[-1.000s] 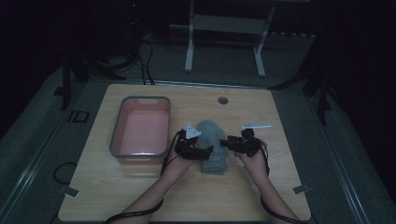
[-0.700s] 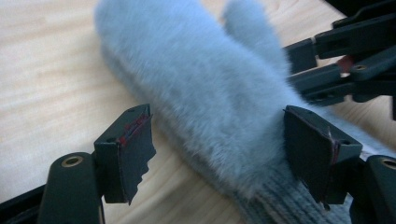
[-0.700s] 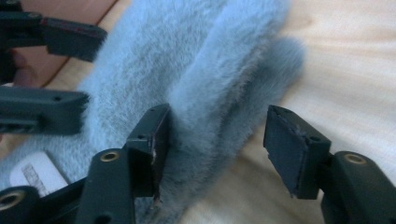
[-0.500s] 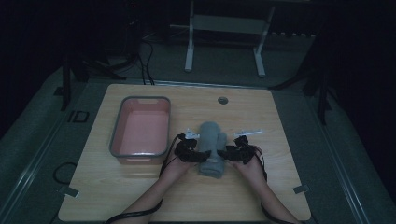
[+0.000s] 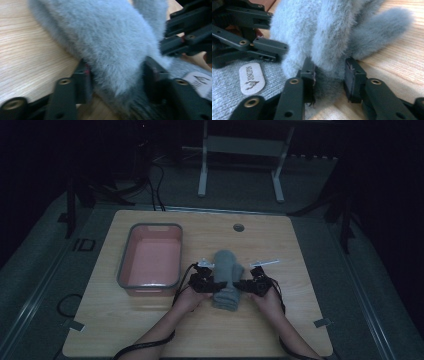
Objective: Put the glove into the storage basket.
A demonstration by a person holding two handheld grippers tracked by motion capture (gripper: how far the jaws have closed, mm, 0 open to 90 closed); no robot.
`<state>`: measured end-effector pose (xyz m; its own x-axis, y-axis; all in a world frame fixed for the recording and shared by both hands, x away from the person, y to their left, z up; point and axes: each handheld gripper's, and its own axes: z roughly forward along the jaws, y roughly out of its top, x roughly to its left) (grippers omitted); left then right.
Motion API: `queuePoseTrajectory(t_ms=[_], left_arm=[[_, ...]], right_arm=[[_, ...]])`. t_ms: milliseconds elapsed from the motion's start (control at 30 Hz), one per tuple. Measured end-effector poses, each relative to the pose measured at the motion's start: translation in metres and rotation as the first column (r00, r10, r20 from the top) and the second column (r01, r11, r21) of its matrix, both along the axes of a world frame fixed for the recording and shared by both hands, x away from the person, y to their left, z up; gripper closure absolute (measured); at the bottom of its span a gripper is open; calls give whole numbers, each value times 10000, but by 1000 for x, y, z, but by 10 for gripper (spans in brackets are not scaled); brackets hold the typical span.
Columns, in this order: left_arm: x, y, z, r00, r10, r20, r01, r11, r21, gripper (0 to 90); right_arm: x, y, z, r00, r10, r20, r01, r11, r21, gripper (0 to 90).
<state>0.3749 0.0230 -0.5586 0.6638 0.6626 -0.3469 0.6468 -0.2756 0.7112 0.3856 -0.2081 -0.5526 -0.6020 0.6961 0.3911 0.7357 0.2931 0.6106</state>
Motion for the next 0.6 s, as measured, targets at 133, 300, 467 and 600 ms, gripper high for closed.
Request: queuePoseTrajectory(t_ms=[133, 300, 467, 600], left_arm=[[-2, -4, 3, 9997, -165, 173, 161, 9997, 204, 692], [-3, -3, 4, 9986, -267, 462, 263, 9996, 99, 760], [-3, 0, 10, 9990, -225, 398, 232, 9996, -185, 779], [-5, -1, 19, 9981, -277, 544, 294, 9991, -293, 782]], right_arm=[[-2, 2, 1, 9999, -16, 164, 18, 9999, -120, 722], [-6, 2, 3, 9990, -70, 452, 76, 9999, -130, 771], [-7, 0, 9, 9984, -96, 550, 93, 9999, 62, 792], [-8, -2, 13, 9981, -127, 599, 115, 9997, 206, 796]])
